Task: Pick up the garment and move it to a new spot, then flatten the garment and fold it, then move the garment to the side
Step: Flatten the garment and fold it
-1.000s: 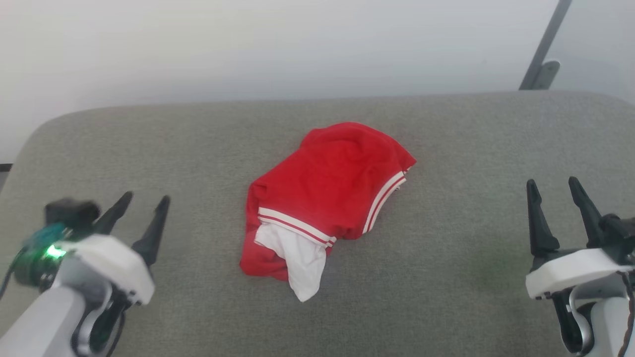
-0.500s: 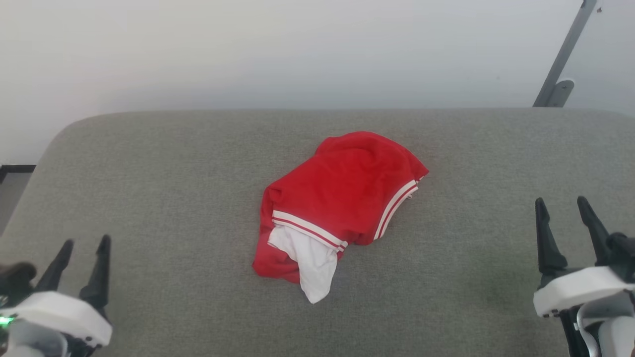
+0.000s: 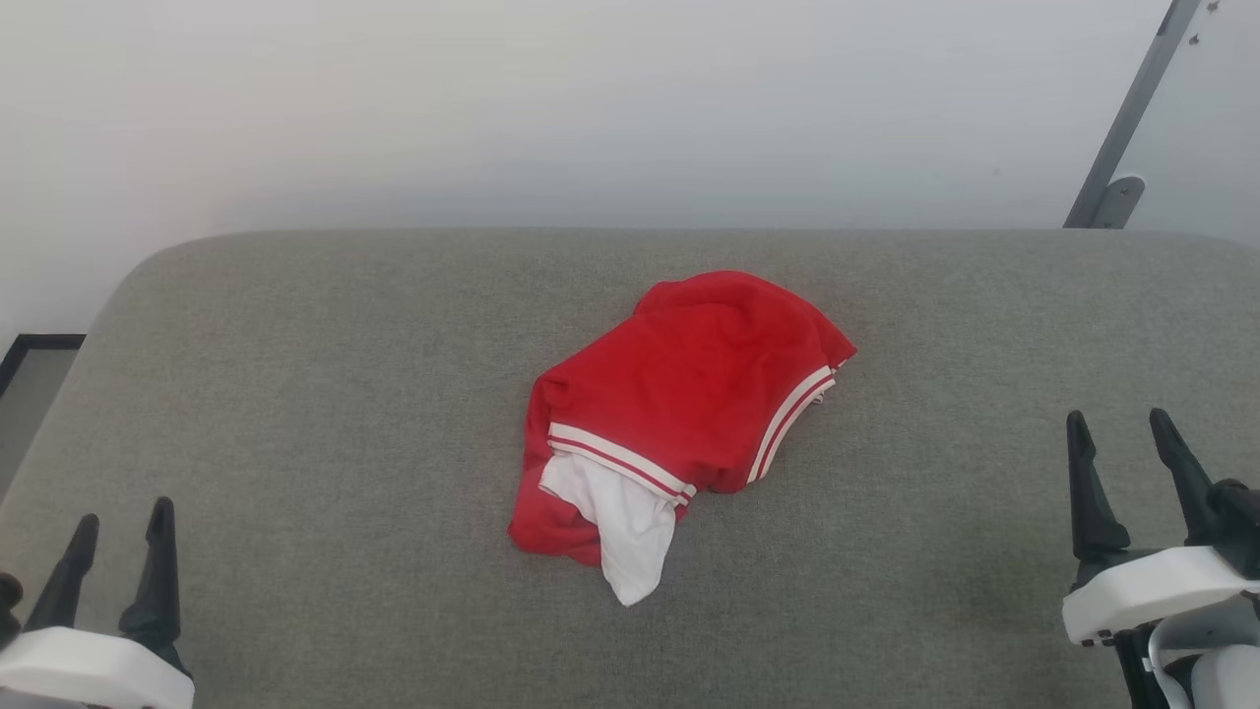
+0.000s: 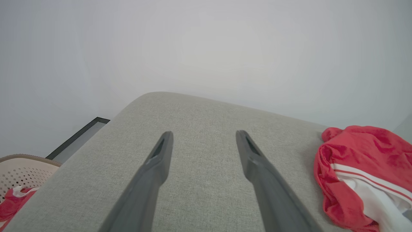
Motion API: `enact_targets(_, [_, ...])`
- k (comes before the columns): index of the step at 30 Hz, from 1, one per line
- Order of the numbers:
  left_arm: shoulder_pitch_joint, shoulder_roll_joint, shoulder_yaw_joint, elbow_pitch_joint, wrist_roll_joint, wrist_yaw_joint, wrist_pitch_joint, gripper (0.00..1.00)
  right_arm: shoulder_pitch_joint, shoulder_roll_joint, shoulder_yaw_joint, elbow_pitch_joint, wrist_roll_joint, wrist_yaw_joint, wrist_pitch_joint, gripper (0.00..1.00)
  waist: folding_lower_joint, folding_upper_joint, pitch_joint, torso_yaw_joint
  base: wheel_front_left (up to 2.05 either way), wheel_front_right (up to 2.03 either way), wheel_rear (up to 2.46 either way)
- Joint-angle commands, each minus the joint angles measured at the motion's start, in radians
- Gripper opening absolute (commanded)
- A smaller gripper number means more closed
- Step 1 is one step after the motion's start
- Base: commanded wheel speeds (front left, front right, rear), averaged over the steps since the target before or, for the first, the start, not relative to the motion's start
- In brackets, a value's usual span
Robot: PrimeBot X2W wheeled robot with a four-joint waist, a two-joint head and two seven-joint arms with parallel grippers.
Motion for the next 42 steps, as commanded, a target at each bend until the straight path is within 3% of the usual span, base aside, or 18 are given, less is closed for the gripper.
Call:
enact_targets(1, [0.012, -0.004, 0.006, -0.002, 0.009, -0.008, -0.005, 1.00, 0.007, 0.002, -0.003, -0.001, 0.004, 0.000, -0.003, 1.00, 0.0000, 0.0000, -0.001, 0.000, 0.00, 0.00, 0.00])
enact_targets(10, [0.019, -0.019, 0.024, -0.006, 0.033, -0.036, -0.005, 1.00, 0.002, 0.007, 0.002, -0.001, 0.002, 0.000, -0.002, 1.00, 0.0000, 0.0000, 0.001, -0.003, 0.00, 0.00, 0.00])
enact_targets(23, [-0.003, -0.011, -0.006, -0.034, 0.048, -0.044, 0.025, 1.00, -0.008, 0.010, 0.006, 0.004, -0.002, 0.000, -0.002, 1.00, 0.0000, 0.0000, 0.008, -0.009, 0.00, 0.00, 0.00])
enact_targets(32, [-0.074, 0.003, -0.088, -0.150, 0.059, -0.054, 0.147, 1.00, -0.049, 0.003, 0.031, 0.004, -0.001, 0.000, -0.001, 1.00, 0.0000, 0.0000, 0.050, -0.043, 0.00, 0.00, 0.00])
enact_targets(42, [-0.200, 0.005, -0.240, -0.277, 0.108, -0.059, 0.378, 1.00, -0.129, 0.017, 0.064, 0.034, 0.004, 0.000, -0.023, 1.00, 0.0000, 0.0000, 0.152, -0.132, 0.00, 0.00, 0.00])
